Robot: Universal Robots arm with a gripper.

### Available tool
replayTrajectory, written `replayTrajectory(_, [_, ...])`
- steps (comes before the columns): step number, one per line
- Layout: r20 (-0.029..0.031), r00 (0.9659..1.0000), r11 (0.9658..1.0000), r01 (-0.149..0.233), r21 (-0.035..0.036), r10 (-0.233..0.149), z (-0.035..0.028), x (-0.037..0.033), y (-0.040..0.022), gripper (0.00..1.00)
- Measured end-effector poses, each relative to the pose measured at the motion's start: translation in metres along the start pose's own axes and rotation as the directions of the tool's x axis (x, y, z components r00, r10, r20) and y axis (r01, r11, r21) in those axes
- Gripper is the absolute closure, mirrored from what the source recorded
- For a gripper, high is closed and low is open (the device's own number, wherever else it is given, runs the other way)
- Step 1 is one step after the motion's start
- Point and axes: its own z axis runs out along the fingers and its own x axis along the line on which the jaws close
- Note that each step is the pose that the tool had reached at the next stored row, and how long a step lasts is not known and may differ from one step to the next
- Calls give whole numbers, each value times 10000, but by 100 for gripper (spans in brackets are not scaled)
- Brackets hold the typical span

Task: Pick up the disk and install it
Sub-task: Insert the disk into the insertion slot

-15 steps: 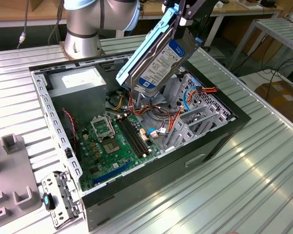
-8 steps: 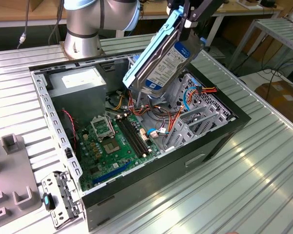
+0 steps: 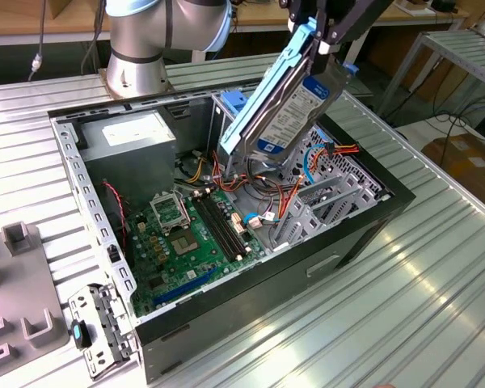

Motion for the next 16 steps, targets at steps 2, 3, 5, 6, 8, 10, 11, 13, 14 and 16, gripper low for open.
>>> replayTrajectory(2, [18,10000,10000,-2,32,2,22,116,0,63])
replayTrajectory(3, [20,10000,10000,-3,53,3,31,144,1,63])
replayTrajectory(5, [19,10000,9999,-9,147,9,41,176,1,63])
replayTrajectory(6, [21,10000,9998,-11,215,11,49,204,1,63])
replayTrajectory(8, [24,10000,9995,-17,328,16,60,249,2,63])
replayTrajectory(10, [25,10000,9989,-25,462,23,71,290,2,63])
replayTrajectory(11, [25,10000,9987,-26,512,25,75,303,1,63])
replayTrajectory(13, [29,10000,9981,-32,614,30,85,326,3,63])
replayTrajectory(14, [30,10000,9978,-35,665,33,90,334,4,63])
replayTrajectory(16, [34,10000,9967,-44,808,42,102,344,6,63])
